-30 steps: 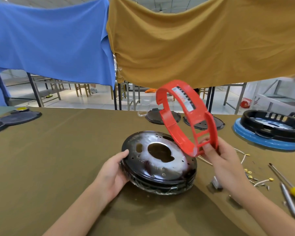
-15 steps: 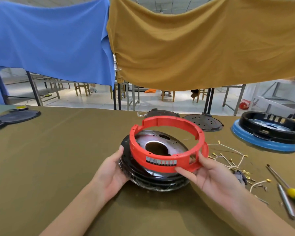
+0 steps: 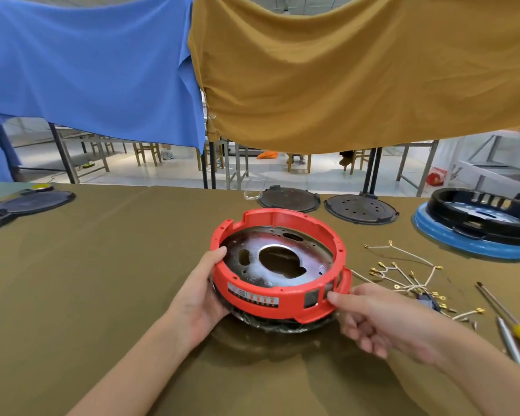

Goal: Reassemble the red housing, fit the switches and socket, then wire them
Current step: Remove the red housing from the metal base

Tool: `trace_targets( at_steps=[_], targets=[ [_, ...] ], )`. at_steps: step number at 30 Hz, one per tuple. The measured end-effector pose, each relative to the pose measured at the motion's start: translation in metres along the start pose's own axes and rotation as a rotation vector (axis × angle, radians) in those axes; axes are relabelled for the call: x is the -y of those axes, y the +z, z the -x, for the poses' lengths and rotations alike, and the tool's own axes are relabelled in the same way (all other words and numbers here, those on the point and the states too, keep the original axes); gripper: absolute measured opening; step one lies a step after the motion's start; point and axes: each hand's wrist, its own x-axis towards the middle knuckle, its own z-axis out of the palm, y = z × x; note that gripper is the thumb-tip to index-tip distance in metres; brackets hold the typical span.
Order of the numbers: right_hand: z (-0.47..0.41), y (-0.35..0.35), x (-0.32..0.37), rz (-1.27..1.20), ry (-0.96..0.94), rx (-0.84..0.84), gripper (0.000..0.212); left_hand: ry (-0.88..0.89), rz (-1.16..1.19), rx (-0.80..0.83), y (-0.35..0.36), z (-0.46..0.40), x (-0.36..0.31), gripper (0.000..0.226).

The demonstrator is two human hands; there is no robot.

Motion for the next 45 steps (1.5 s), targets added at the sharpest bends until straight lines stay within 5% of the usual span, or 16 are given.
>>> trace_targets(
  at_steps=[5, 8, 10, 16, 29, 45],
  targets=[
    [-0.008, -0.009, -0.005, -0.11, -0.092, -0.283, 0.038, 0.06, 0.02, -0.053, 0.0, 0.002, -0.003, 0.054],
    [-0.011, -0.007, -0.004, -0.036, -0.284, -0.487, 0.07, 0.085, -0.019, -0.055, 0.001, 0.005, -0.005, 0.055],
    [-0.011, -0.001, -0.004, 0.064, -0.43, -0.422, 0.08, 0.081, -0.049, -0.036, 0.004, 0.007, -0.004, 0.053],
    [-0.027, 0.004, -0.009, 0.241, -0.516, -0.378, 0.033, 0.036, -0.085, -0.024, 0.01, 0.01, -0.005, 0.065],
    [-0.03, 0.003, -0.021, 0.357, -0.443, -0.574, 0.061, -0.023, -0.044, -0.066, 0.006, 0.005, -0.003, 0.065],
    [-0.029, 0.011, -0.021, 0.408, -0.384, -0.6, 0.068, -0.007, -0.079, -0.087, 0.008, 0.006, -0.003, 0.064]
  ],
)
